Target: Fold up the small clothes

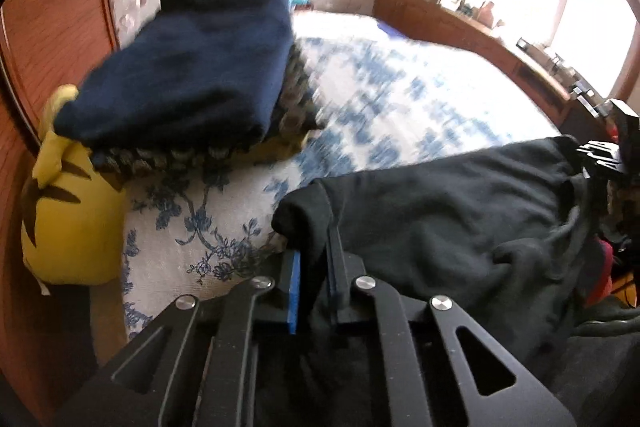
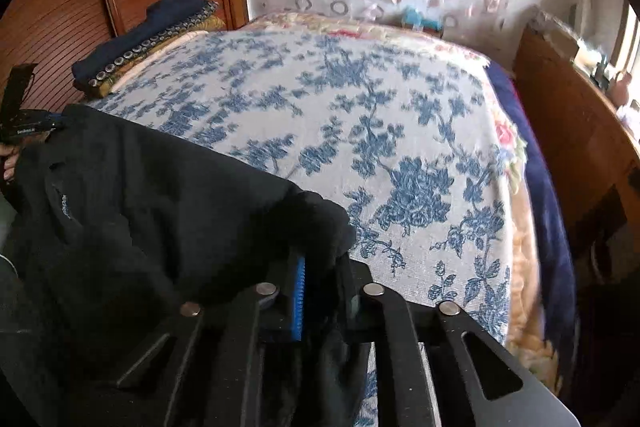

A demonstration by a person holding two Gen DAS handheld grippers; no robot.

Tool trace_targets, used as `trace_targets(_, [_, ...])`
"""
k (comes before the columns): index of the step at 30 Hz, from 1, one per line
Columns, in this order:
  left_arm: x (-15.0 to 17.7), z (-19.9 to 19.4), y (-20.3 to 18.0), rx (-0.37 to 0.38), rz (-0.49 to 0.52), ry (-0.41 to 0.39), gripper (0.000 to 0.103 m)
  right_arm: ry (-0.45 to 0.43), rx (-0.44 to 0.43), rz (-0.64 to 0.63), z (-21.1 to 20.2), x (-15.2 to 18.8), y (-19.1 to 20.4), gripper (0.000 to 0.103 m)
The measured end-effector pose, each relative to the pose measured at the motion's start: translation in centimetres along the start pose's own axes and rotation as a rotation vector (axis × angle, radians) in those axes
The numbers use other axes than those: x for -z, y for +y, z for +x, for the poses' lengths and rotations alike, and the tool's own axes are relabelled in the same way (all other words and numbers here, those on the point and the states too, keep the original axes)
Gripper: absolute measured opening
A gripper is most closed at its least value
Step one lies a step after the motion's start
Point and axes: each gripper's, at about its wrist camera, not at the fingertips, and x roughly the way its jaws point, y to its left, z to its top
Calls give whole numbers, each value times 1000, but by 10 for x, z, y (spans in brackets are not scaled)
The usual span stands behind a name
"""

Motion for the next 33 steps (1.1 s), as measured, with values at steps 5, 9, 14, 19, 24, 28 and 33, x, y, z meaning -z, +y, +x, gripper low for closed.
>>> trace_targets(5, [-9,-72,-26,24,12,-182,11,-137,-59,9,-62,-3,11,10])
trace_targets(9, [-20,-121,-54,18,49,-307,11,-206,-65,21,-120,-7,16,9])
trace_targets(14, [-41,-172,-72,22,80,-446,10,-327,-22,-16,-188,-10,26,9])
trace_targets(19, [-71,-222,-82,27,113,-594,10,-488,38,-46,-263,-23,36,9])
trace_targets(24, [-100,-259,-84,6,152,-704,10,-587,111,-105,-323,-41,41,9])
trace_targets(28, [-108,-280,-86,4,164,-766,10,-639,174,-116,-356,-45,39,9])
trace_targets(33, [-112,-300,-89,6,186,-819,10,-675,215,-118,-381,-37,44,9])
